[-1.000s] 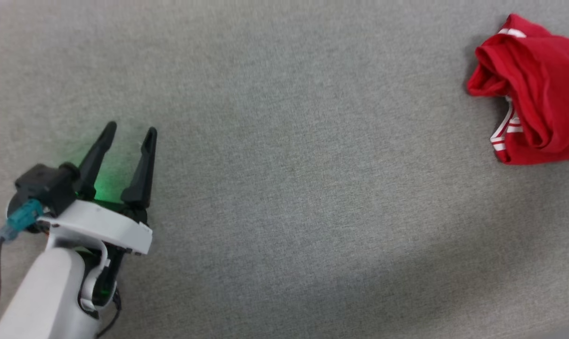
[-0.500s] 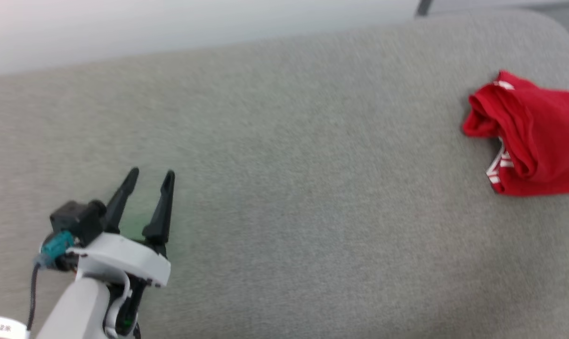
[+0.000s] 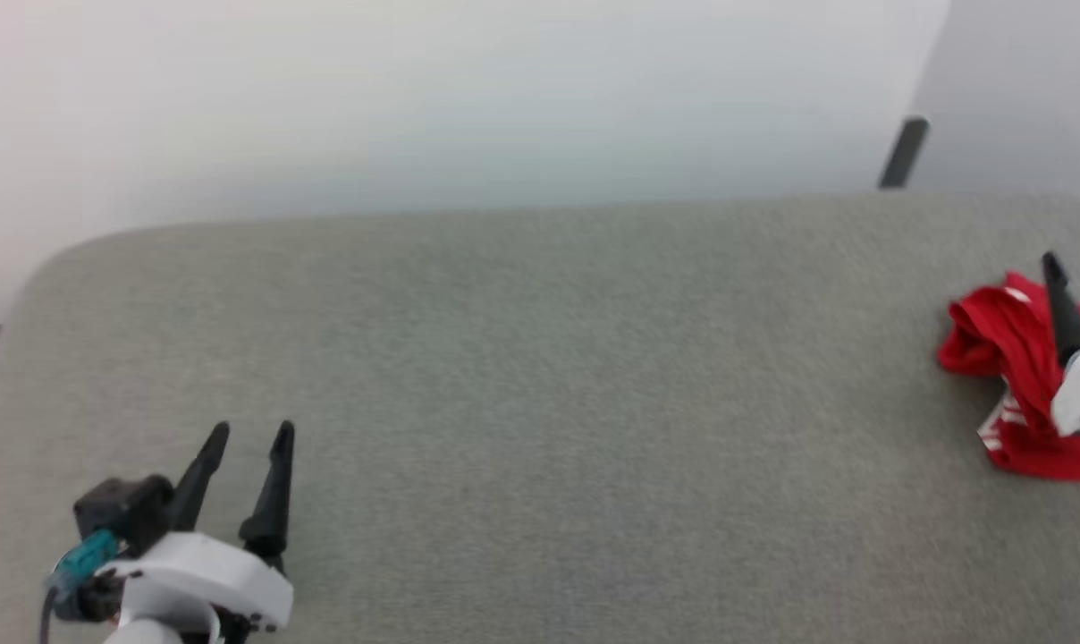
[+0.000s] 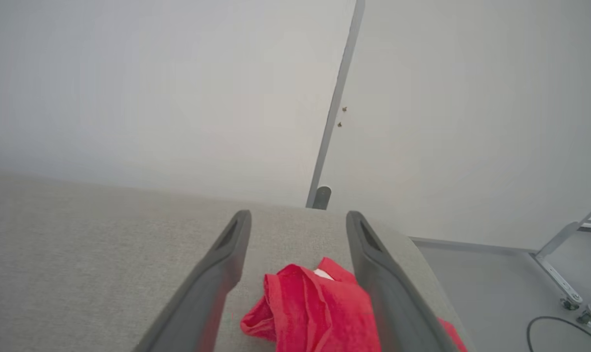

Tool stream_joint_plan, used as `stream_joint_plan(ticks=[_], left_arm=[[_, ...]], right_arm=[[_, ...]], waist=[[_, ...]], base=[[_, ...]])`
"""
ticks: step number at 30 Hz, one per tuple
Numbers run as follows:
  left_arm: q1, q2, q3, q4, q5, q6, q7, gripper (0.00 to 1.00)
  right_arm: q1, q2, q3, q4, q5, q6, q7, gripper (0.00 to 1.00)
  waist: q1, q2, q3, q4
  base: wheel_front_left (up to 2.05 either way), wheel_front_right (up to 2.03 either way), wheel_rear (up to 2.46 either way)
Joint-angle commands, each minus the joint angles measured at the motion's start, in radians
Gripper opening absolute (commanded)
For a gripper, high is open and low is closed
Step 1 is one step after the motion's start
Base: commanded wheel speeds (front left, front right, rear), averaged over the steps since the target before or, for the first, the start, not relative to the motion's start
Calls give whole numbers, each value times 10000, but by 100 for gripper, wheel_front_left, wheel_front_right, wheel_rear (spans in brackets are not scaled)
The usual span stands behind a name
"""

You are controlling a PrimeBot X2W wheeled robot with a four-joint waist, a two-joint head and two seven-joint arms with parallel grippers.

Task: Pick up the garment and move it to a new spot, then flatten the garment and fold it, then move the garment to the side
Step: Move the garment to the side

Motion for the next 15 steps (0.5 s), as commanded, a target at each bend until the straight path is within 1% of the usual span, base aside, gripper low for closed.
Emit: stream_joint_plan(ticks=[1,5,9,15], left_arm=[[171,15,24,-23,-19,63,-55,100],[608,76,278,-176,11,217,-102,100],[1085,43,672,-333,-70,328,-154,100],[1711,14,1225,-492,123,280,-180,100]], right_arm=[[207,72,-58,-64,41,-12,-56,100],[1105,309,-624,-769,-42,-12,-82,100],[2179,646,-1329,-1670,-415,-12,-87,100],[3861,1351,-2510,-3118,-1085,-12,-91,100]], waist=[[0,0,-732,699],[0,0,-940,791],[0,0,-1076,855],[0,0,-1255,1009]], base=[[0,0,0],[0,0,0],[0,0,0],[0,0,0]])
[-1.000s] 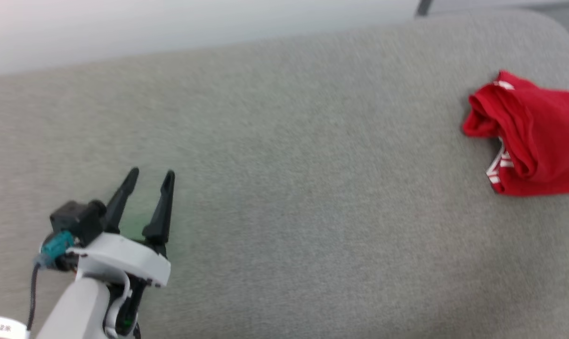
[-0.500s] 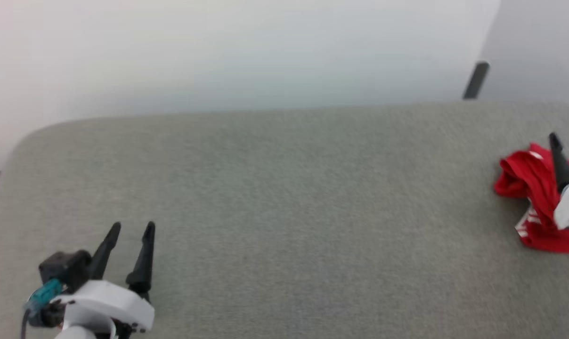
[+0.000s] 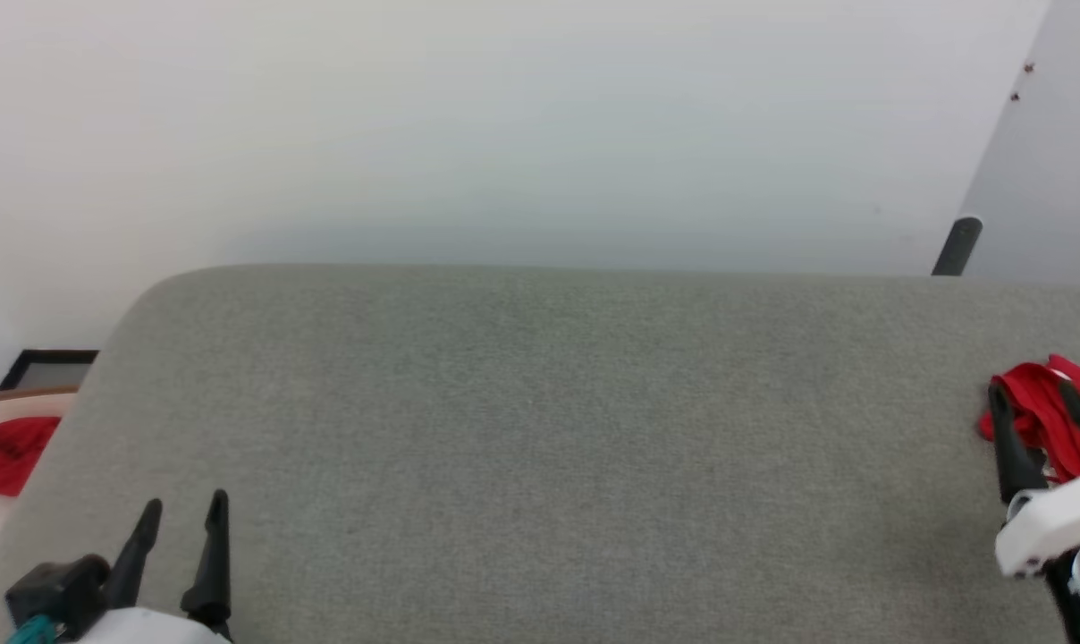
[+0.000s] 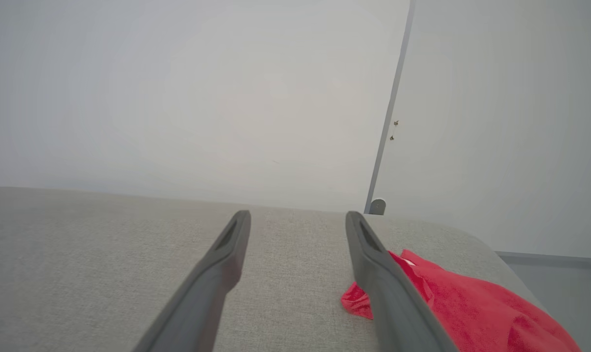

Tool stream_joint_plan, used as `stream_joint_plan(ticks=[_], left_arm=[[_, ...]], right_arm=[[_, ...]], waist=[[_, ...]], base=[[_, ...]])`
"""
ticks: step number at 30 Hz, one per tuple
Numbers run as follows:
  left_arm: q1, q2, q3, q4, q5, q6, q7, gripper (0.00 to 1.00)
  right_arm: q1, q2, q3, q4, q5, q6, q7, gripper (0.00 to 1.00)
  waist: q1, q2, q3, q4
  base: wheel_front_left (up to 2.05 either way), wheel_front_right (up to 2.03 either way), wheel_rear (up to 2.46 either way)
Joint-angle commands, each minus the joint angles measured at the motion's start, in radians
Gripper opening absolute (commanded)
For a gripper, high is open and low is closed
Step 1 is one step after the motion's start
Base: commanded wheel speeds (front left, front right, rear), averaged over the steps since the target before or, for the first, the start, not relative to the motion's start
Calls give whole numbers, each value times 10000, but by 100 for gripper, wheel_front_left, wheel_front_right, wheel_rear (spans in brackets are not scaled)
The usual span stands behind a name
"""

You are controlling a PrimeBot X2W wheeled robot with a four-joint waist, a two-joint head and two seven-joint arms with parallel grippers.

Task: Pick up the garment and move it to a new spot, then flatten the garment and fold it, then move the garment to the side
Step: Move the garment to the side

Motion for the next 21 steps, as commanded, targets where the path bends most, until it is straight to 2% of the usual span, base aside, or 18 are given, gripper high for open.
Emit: stream_joint_plan(ticks=[1,6,12,21], left_arm=[[99,-50,76,-66,66,-53,-51,100],[541,-176,513,-180,282,-308,-42,100],[869,-340,926,-151,472,-528,-44,100],[1063,-475,1216,-171,892,-776,-45,100]], right_arm=[[215,127,-131,-149,-121,-12,-40,100],[1412,863,-891,-1230,-705,-12,-41,100],[2421,1629,-1270,-2264,-1247,-12,73,100],[3397,2368,-1556,-3444,-1743,-12,367,100]], waist=[[0,0,-93,103],[0,0,-214,253],[0,0,-270,320],[0,0,-275,317]], base=[[0,0,0],[0,0,0],[0,0,0],[0,0,0]])
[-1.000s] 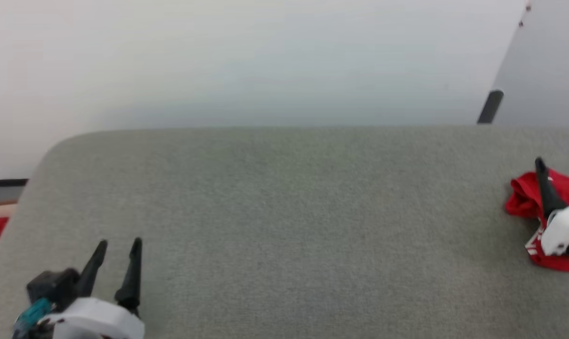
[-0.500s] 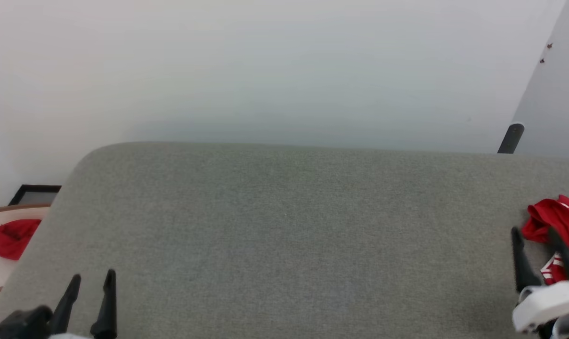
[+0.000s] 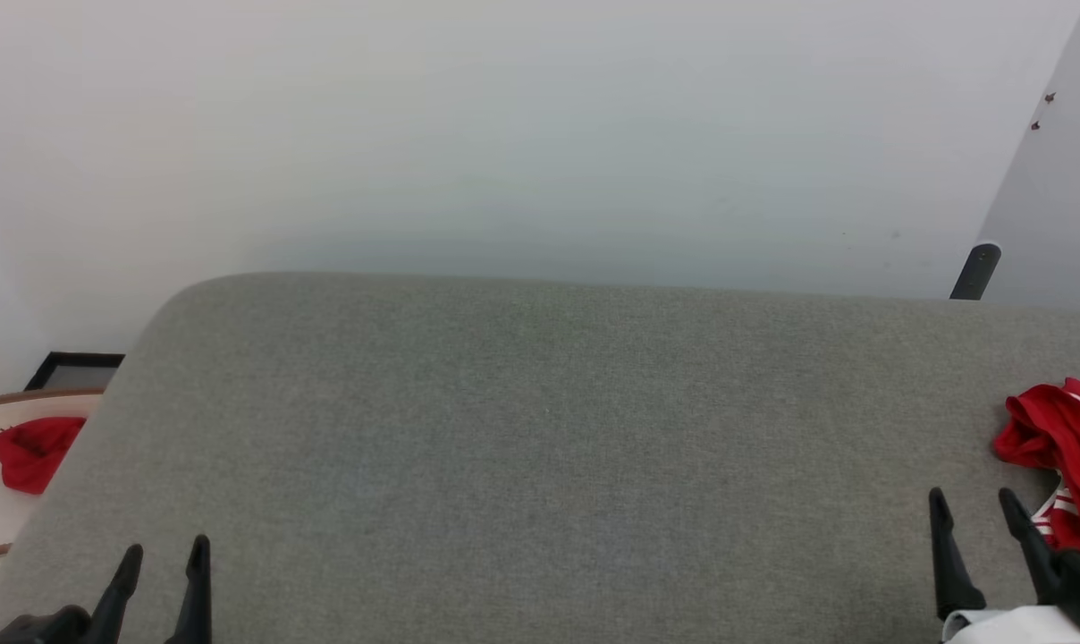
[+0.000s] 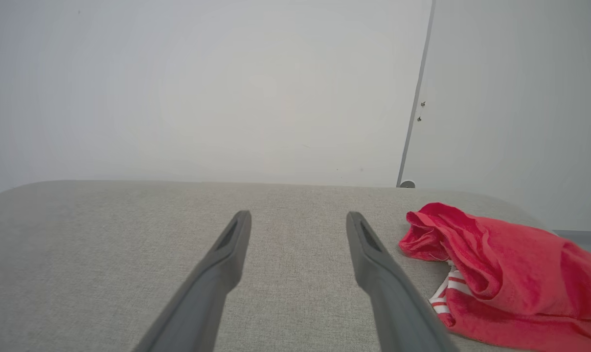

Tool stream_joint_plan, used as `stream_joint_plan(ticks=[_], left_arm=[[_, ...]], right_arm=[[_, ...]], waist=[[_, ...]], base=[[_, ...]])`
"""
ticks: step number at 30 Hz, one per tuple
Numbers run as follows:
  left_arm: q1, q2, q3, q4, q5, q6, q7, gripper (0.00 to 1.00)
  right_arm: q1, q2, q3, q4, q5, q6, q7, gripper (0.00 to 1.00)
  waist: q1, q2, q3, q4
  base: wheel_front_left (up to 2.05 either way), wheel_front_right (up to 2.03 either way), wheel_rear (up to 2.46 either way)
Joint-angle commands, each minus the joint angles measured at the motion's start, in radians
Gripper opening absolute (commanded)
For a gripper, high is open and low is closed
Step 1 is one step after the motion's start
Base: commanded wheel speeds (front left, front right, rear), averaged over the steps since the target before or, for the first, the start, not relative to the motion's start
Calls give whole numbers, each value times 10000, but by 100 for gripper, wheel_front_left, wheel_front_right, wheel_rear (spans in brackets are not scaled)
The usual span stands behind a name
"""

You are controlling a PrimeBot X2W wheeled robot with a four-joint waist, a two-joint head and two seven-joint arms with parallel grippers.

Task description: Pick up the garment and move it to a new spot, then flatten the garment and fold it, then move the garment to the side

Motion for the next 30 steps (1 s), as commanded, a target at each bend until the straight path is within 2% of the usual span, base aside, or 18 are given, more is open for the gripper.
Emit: stream_joint_plan(ticks=[1,11,30], left_arm=[[108,-22,41,-19,46,-42,-29,100],[150,-107,97,-89,290,-191,-30,100],[55,-94,-27,-30,457,-243,-31,100]], right_arm=[[181,59,-36,-95,-95,-12,31,100],[804,423,236,-701,-289,-12,105,100],[1021,536,190,-947,-392,-12,42,100]], waist=[[0,0,5,-13],[0,0,71,-172],[0,0,130,-255]], base=[[0,0,0],[0,0,0],[0,0,0]])
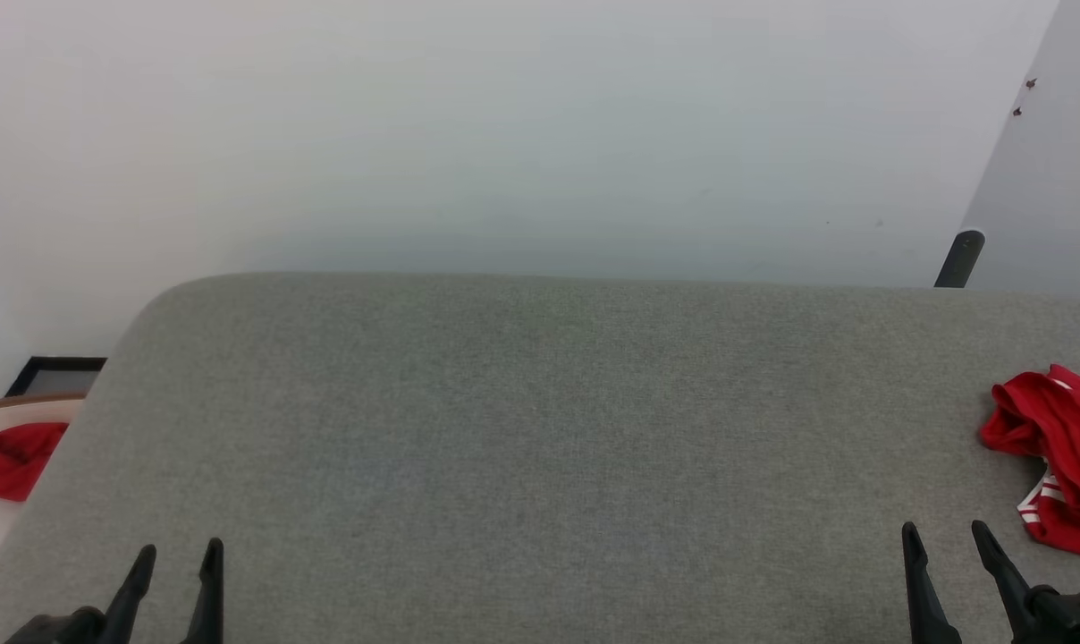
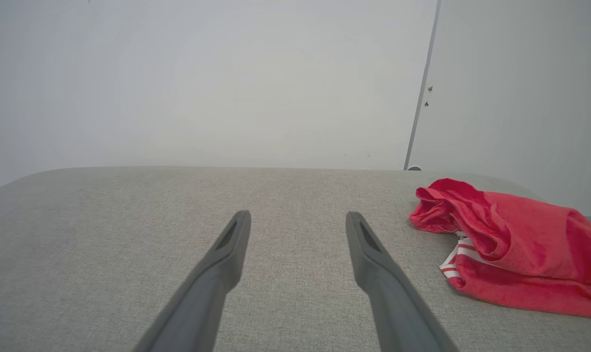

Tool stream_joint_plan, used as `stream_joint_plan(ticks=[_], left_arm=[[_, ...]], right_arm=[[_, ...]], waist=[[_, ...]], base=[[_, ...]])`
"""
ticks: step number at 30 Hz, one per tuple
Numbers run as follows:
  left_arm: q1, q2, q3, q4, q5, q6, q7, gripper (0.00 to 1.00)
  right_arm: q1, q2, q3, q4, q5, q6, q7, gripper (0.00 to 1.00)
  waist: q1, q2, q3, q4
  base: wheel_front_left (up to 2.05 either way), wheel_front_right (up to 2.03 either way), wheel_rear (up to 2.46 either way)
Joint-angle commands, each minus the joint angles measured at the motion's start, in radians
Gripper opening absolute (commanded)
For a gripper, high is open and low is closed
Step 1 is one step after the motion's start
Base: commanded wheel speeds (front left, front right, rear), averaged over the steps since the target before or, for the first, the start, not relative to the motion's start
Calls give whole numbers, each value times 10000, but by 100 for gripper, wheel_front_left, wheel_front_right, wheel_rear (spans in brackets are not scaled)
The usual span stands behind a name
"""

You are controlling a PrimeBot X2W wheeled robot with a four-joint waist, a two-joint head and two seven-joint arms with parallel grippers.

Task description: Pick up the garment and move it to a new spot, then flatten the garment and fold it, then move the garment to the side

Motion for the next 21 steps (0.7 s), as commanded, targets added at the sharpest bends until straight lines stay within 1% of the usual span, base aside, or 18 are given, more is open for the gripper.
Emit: stream_joint_plan(ticks=[1,5,6,11,21], left_arm=[[9,36,-26,36,103,-50,-31,100],[12,88,-52,34,262,27,-31,100],[-2,59,-48,10,260,25,0,0],[163,-270,-156,338,248,17,75,0],[-171,-634,15,305,-1330,7,600,0]], right_arm=[[71,40,-18,-46,-54,-12,-39,100],[117,60,-16,-12,-45,-12,-66,100],[13,23,-4,-1,1,0,-8,0],[138,79,4,380,13,0,10,0],[-222,100,-107,477,2026,-1,518,0]], waist=[[0,0,-6,6],[0,0,-17,10],[0,0,-16,10],[0,0,-16,9],[0,0,67,-36]], base=[[0,0,0],[0,0,0],[0,0,0],[0,0,0],[0,0,0]])
